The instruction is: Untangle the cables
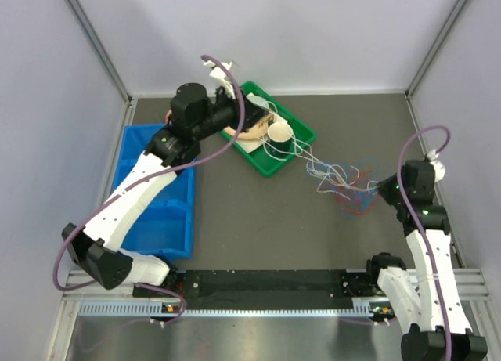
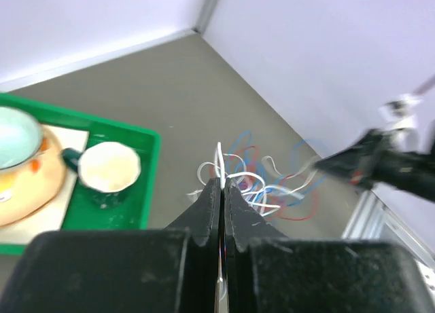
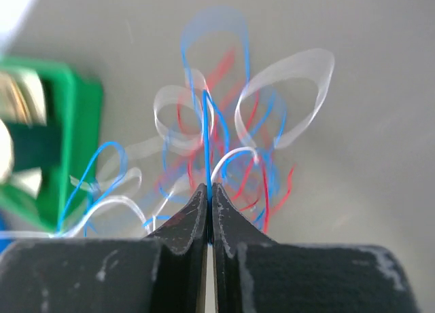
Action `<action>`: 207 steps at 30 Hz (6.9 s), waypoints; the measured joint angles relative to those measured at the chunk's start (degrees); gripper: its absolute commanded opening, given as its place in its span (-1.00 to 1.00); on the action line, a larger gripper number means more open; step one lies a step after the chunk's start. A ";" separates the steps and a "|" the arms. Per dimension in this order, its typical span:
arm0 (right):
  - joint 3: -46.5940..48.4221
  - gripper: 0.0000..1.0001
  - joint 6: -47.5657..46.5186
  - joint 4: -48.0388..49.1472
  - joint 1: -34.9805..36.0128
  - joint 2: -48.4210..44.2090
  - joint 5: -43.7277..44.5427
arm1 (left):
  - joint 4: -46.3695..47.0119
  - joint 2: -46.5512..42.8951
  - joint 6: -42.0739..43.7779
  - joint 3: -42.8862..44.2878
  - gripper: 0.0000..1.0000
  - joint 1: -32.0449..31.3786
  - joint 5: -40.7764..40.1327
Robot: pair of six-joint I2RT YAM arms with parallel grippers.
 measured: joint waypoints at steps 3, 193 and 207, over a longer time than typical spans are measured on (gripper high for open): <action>6.38 -1.00 -3.80 -0.07 -0.79 -0.42 6.12 | -1.09 -2.75 -0.09 -2.80 -1.00 2.62 -1.05; 4.46 0.49 -4.35 -1.31 17.75 8.66 0.11 | -14.23 -14.82 0.33 -13.62 -1.00 24.70 3.63; 15.54 0.37 -7.76 -1.97 17.73 18.14 -0.66 | -15.13 -13.25 -2.27 -14.05 -1.00 20.41 -8.41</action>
